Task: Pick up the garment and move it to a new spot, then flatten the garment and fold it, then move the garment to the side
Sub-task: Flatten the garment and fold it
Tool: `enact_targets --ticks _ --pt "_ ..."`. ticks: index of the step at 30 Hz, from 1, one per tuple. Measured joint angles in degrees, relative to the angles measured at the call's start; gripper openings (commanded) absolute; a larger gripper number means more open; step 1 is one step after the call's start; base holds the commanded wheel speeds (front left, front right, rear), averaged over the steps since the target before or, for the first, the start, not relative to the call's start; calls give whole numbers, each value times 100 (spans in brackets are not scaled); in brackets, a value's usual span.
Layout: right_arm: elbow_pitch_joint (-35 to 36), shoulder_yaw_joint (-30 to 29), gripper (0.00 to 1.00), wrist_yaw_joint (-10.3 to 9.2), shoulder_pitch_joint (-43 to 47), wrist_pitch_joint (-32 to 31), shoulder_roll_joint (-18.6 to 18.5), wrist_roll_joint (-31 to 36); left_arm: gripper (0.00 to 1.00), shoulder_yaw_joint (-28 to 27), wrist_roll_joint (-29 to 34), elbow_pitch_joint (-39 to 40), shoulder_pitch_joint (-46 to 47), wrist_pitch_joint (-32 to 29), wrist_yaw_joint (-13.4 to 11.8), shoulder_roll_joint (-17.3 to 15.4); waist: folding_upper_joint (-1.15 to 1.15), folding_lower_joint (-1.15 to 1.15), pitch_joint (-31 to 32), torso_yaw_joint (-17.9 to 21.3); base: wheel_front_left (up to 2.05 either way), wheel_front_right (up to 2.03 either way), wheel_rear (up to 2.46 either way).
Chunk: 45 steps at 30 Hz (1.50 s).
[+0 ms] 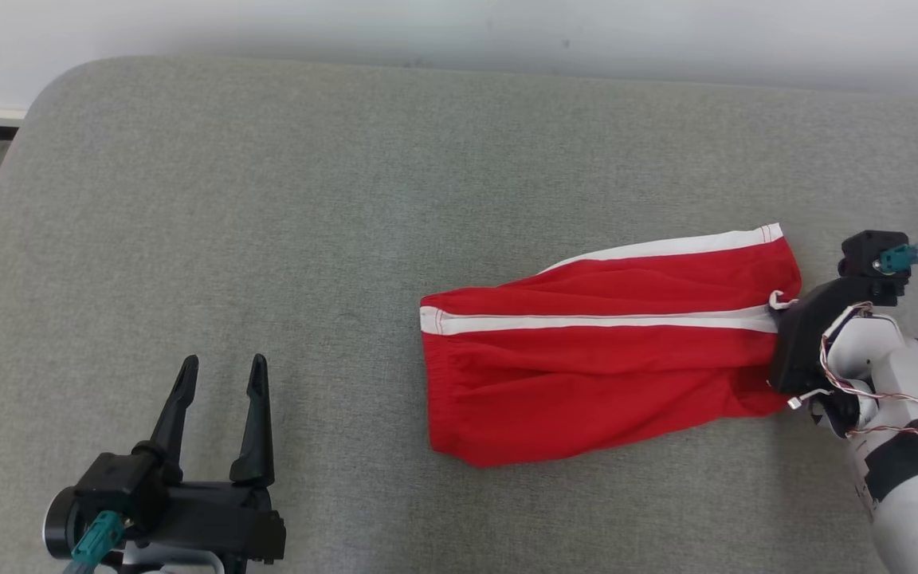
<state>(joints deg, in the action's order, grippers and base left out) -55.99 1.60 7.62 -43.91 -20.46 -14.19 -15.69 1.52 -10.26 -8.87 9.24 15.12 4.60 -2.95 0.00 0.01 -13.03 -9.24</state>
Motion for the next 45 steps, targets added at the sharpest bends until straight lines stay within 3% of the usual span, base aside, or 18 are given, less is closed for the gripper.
enact_targets --ticks 9,15,19,24,31,37,45 --pt "379 -185 0 -4 276 490 -210 248 100 -132 0 -26 -140 0 1 3 0 0 208 335 0 0 0" --pt "762 -524 0 -5 536 509 -506 603 100 -185 -1 -73 -238 0 3 4 0 -1 400 574 0 0 0" --pt "1163 -745 0 -5 769 422 -493 912 100 -179 -18 -100 -291 0 3 5 0 -1 559 674 0 0 0" --pt "1904 -638 0 -5 969 205 -224 1080 100 -180 -36 -88 -401 0 5 4 0 -1 727 745 0 0 0" --pt "2727 162 0 -5 1217 -183 438 904 100 -193 -37 -112 -495 0 41 3 0 -2 869 760 0 0 0" --pt "2573 571 0 -5 1226 -265 922 726 100 -97 -53 -123 -489 0 38 3 0 -1 855 685 0 0 0" --pt "2085 1185 0 -5 1066 2 1120 500 100 78 -92 -160 -469 0 -14 7 0 -1 781 499 0 0 0"
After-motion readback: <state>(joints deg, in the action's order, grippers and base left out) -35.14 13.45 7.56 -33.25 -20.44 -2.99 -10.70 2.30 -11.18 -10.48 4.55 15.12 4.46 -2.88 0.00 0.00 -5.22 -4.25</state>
